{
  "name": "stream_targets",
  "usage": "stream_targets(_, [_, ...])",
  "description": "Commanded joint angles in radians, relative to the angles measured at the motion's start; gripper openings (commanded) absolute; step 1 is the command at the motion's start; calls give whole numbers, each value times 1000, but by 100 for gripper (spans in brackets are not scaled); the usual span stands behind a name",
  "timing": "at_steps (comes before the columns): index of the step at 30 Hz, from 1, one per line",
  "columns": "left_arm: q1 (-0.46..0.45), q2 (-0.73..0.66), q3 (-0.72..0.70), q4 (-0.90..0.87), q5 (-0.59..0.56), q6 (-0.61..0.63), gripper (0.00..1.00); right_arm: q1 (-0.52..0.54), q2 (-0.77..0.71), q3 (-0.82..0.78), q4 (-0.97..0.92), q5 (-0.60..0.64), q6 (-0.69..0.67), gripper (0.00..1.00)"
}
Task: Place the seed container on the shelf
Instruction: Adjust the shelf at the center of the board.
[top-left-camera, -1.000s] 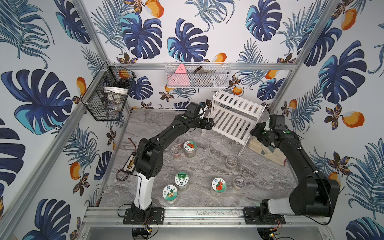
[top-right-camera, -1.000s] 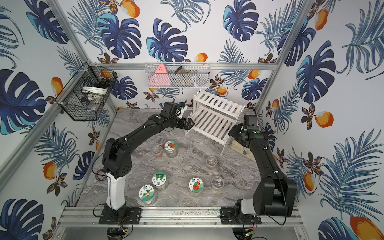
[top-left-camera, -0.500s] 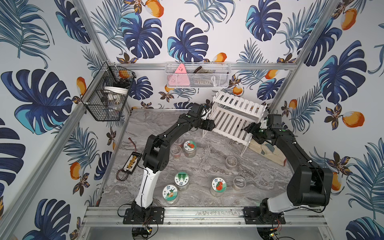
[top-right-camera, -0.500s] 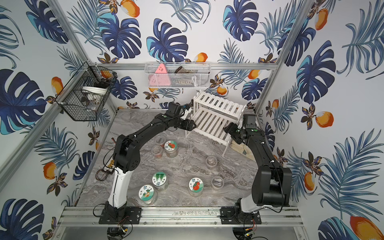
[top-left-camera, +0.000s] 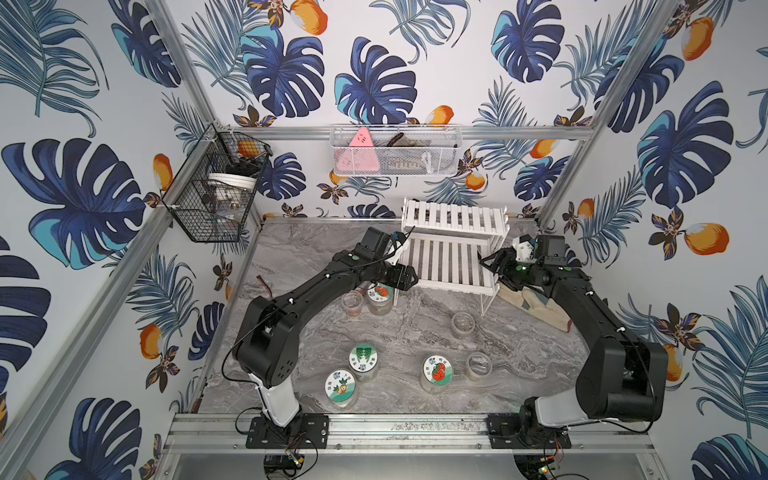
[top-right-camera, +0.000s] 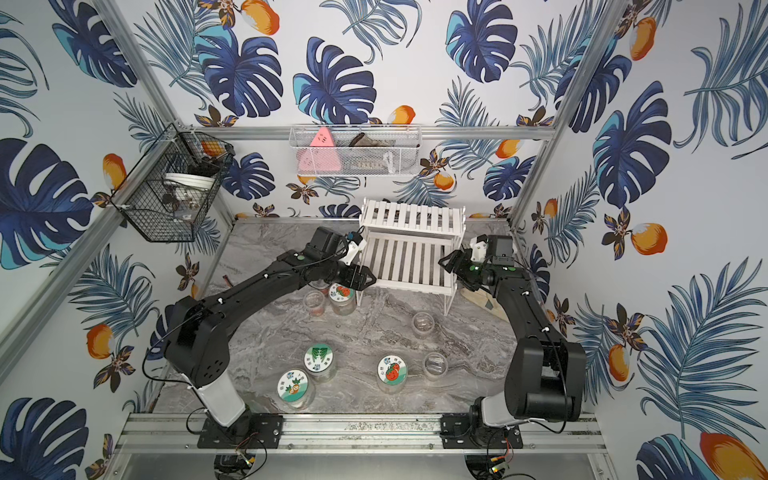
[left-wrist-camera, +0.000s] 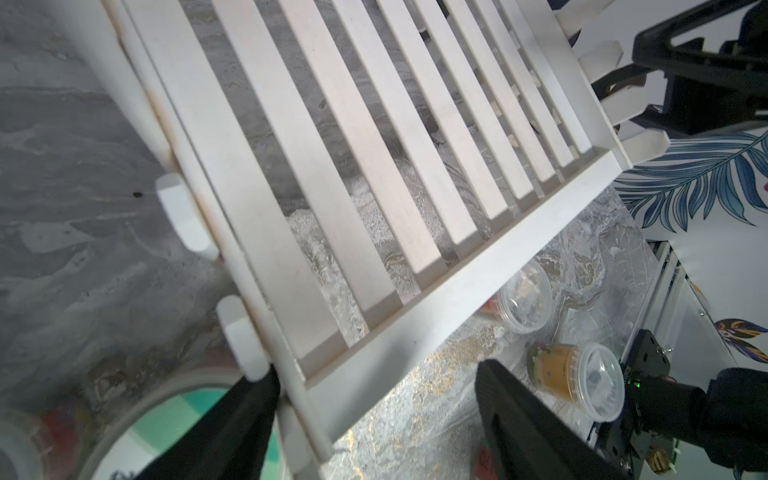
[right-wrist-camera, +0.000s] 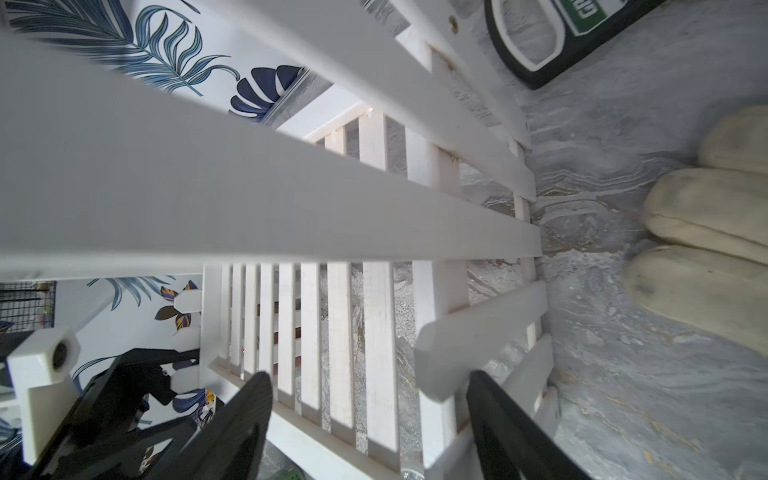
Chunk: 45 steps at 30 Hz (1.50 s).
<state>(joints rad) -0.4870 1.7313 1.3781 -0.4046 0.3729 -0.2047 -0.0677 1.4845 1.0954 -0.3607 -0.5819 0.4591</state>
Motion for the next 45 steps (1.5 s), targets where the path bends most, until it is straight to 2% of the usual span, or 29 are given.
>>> stream_targets(1, [-6, -48, -42, 60, -30, -23, 82, 5, 25, -8, 74, -165, 21, 77])
stream_targets(6, [-10, -108, -104, 41, -21, -24, 82, 6, 82, 1, 138, -241, 46, 77])
stream_targets(11, [-10, -165, -140, 1, -111, -43, 83, 22, 148, 35, 157, -298, 67, 77])
stream_targets(14, [-10, -208, -176, 10, -155, -59, 85, 47, 177, 78, 160, -296, 64, 77])
stream_targets(20, [-10, -208, -166, -47, -259, -88, 85, 112, 239, 136, 146, -279, 57, 77])
stream_targets(23, [-10, -234, -178, -46, -277, -102, 85, 143, 263, 154, 156, -282, 62, 77])
stream_targets(27, [-10, -232, -184, -47, -263, -90, 86, 156, 252, 155, 124, -215, 60, 77])
stream_targets(30, [-10, -187, -150, -48, -217, -90, 85, 132, 209, 134, 93, -130, 58, 77])
stream_targets(34, [-10, -132, -98, -45, -181, -94, 85, 88, 176, 113, 55, -98, 54, 78])
stream_targets(39, [-10, -101, -66, -63, -212, -93, 86, 72, 173, 101, 49, -139, 46, 77])
stream_targets(45, [-4, -106, -69, -90, -284, -113, 89, 73, 161, 65, 121, -279, 78, 76])
